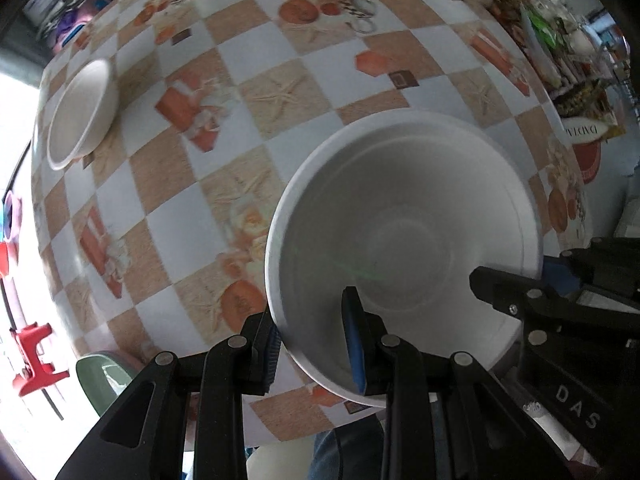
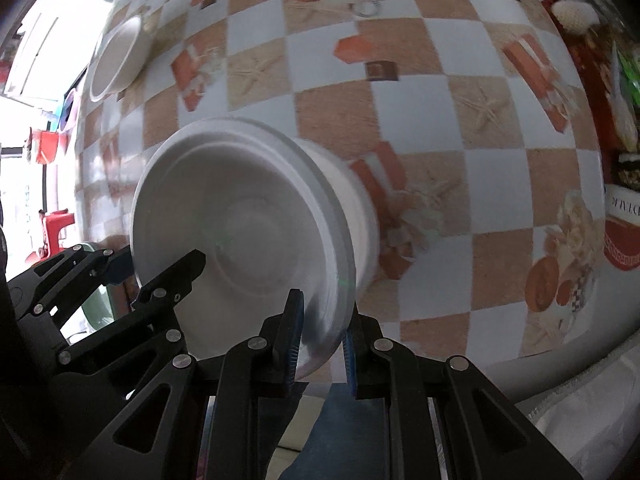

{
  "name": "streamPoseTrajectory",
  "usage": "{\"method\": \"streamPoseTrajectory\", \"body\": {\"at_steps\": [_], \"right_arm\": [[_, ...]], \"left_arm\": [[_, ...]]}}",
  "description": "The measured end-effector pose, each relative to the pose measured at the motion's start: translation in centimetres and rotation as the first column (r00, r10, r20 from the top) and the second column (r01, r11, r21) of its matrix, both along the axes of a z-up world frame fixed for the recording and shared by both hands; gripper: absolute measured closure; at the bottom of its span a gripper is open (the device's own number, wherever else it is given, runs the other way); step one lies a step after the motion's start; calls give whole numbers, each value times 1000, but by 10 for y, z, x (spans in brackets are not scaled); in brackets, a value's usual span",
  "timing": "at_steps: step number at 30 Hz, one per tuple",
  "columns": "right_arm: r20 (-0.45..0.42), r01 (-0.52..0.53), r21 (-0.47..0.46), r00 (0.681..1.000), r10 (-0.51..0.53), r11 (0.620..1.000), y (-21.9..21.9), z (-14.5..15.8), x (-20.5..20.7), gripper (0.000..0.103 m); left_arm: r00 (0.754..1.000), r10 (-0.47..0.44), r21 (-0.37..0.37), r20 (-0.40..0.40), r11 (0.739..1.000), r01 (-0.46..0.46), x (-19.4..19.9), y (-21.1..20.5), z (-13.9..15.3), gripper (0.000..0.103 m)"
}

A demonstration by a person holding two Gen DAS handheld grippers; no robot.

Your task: Organize plates and bowls

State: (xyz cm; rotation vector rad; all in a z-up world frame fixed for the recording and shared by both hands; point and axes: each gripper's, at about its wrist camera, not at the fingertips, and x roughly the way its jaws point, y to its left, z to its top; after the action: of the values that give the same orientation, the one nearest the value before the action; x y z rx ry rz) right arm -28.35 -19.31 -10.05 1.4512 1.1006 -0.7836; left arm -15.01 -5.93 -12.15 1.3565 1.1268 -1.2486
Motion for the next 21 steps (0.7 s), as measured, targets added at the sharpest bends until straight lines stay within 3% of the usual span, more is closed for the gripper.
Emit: {"method": "streamPoseTrajectory", "body": {"at_steps": [9,12,14,16,21], "right_arm": [[-8,22,7,1000,-22,1000,0,-12,-8,84],[-4,20,6,1000,-20,1000,2,-12,-7,84],[-6,16,2,1000,-16,1000,2,-13,-6,84],[-4,24,4,1000,-24,1000,6,-12,-12,84],[-12,44,7,999,-44,999,7,-12,-23,84]], "left_arm": [[1000,-13,14,12,1000,13,-16,-8,-12,73],[1000,0,19,14,1000,0,-15,-10,-16,68],[1000,9,14,19,1000,-9,-11,-5,-12,52],[1000,14,-2,22,1000,-14,-5,-3,-10,43],[1000,26,-19,5,999,-26,12,1,0,32]]}}
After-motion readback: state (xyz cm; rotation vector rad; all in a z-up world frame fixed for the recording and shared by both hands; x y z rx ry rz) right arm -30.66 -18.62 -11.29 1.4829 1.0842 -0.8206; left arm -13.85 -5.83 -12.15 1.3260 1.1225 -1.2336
